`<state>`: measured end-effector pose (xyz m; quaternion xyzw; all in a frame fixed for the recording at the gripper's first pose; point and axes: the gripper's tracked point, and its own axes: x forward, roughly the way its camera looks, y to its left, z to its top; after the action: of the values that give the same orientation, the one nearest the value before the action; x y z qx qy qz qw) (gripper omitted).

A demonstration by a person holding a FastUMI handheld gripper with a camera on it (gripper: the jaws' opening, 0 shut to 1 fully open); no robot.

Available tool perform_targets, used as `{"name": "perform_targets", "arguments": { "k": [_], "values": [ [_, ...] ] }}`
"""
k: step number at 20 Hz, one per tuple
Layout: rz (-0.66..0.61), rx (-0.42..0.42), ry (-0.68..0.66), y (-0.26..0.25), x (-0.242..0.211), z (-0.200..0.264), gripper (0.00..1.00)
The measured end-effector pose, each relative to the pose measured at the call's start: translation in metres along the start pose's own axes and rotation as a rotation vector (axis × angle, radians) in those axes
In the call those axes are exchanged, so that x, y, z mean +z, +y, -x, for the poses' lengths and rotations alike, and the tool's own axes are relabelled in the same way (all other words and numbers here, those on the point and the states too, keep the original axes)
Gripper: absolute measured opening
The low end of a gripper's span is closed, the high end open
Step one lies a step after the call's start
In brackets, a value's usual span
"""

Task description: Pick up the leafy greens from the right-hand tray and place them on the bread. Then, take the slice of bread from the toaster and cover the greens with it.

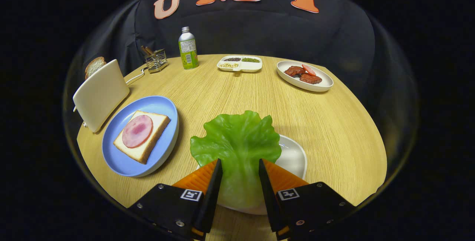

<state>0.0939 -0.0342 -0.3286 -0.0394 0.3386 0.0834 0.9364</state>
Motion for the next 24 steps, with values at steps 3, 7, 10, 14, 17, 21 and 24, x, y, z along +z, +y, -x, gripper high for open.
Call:
{"name": "perform_targets", "arguments": {
  "k": [3, 7, 10, 14, 17, 21, 24],
  "values": [
    [-0.005, -0.006, 0.001, 0.001, 0.000, -0.001, 0.47],
    [-0.008, -0.021, 0.004, 0.001, 0.001, -0.002, 0.25],
    [-0.017, -0.021, 0.014, 0.002, 0.000, 0.002, 0.09],
    [-0.041, -0.034, -0.003, 0.002, 0.008, 0.014, 0.06],
    [-0.037, -0.044, -0.032, 0.004, 0.020, 0.029, 0.06],
    [-0.037, -0.055, -0.074, 0.012, 0.038, 0.052, 0.06],
    [-0.042, -0.058, -0.104, 0.022, 0.051, 0.069, 0.06]
  ]
}}
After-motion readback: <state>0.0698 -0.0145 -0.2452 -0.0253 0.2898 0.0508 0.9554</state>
